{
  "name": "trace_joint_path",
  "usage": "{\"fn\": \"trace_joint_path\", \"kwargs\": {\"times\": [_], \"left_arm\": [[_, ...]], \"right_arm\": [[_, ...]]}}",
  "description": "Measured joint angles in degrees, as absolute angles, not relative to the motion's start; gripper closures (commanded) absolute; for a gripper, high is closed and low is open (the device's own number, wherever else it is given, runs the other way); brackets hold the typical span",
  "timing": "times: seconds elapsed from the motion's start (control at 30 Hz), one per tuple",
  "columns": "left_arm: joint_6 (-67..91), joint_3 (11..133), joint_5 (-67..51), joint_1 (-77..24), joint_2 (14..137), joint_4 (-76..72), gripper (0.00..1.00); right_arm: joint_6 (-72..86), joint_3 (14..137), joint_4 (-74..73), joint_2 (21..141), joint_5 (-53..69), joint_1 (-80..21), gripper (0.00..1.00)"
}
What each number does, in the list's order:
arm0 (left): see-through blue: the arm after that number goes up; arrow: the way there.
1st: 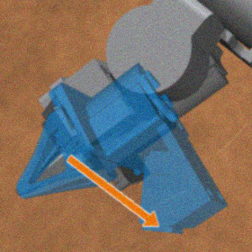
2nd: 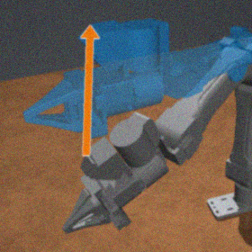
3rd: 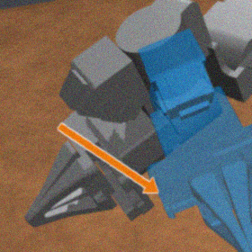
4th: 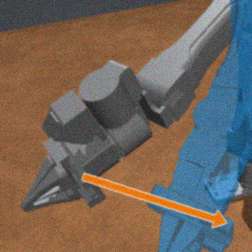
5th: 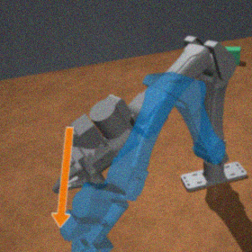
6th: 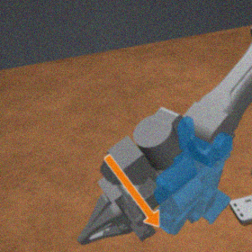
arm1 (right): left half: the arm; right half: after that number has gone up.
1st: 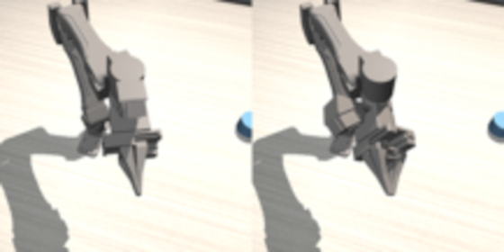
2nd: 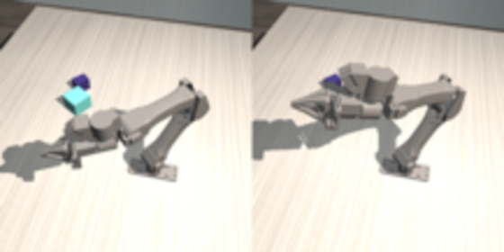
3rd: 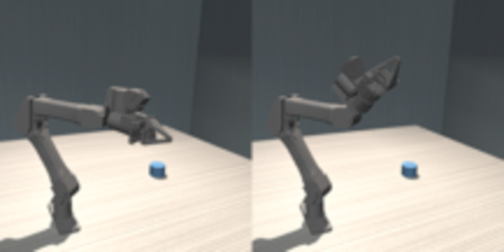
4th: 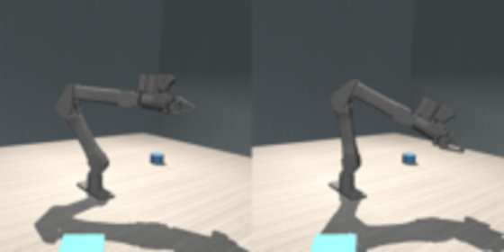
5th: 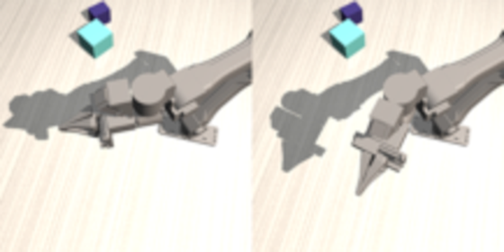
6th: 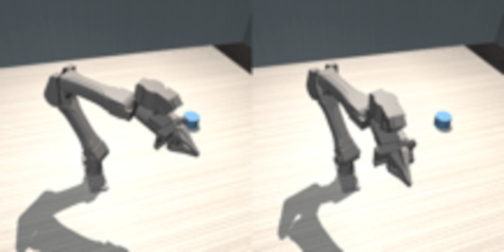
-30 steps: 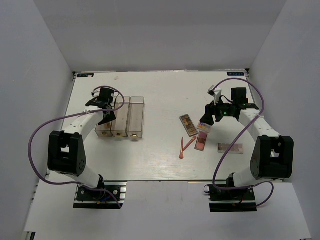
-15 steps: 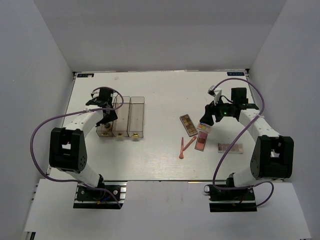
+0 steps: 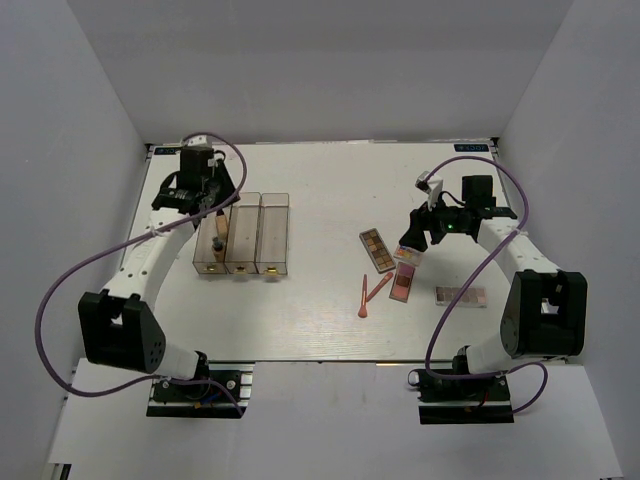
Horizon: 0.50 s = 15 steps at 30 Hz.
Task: Organize the makeup
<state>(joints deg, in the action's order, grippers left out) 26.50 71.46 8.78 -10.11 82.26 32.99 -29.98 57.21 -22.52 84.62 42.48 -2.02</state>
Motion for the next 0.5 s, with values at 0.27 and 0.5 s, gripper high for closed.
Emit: {"fn": "trace_joint_path", "kwargs": {"times": [0.27,0.5], "left_arm": [[28.5,76.0,-9.1,-19.3,87.1,23.6,0.45],[30.3,83.2,-10.2,-33.4,102.0,25.9,0.28]], "right_arm": [[-28.7,57.9,-22.6,85.9,40.1,-2.8,0.21],[-24.9,58.8,-21.9,86.4,31.3,-3.1,0.32]]}}
